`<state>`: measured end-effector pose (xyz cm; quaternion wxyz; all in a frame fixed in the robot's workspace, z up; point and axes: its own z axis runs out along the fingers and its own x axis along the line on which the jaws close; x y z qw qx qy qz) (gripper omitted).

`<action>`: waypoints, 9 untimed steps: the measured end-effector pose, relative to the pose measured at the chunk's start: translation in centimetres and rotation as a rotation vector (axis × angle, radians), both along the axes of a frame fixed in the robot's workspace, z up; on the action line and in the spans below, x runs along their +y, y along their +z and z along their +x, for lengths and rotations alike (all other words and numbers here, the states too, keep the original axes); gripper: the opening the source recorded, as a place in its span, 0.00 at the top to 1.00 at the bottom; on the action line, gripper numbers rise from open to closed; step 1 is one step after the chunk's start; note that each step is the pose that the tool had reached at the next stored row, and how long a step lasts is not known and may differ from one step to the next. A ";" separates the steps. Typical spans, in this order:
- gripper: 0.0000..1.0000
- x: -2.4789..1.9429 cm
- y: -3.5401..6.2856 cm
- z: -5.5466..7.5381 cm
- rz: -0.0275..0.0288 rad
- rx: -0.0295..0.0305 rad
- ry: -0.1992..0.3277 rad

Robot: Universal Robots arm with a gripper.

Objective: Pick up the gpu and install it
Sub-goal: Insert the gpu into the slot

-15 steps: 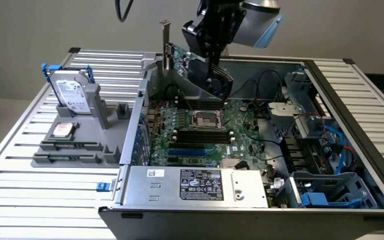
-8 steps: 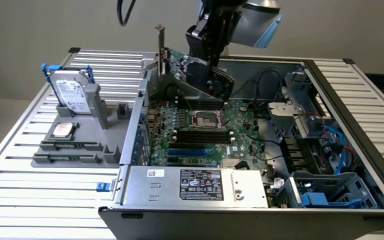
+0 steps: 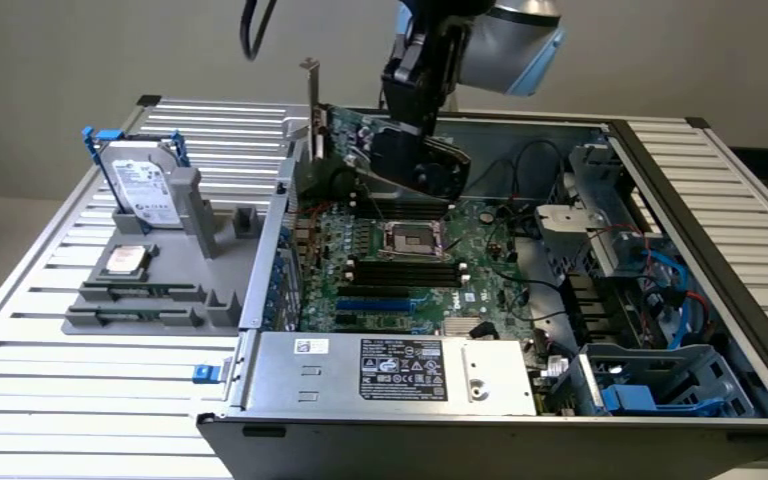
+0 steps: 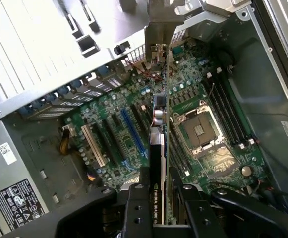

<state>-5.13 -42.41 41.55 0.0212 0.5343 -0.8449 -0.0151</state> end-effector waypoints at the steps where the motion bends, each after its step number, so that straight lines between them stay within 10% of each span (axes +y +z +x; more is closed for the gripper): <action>1: 0.74 0.00 -0.03 0.0 0.0000 0.0000 0.018; 9: 0.74 0.00 -0.23 0.0 0.0007 0.0000 0.152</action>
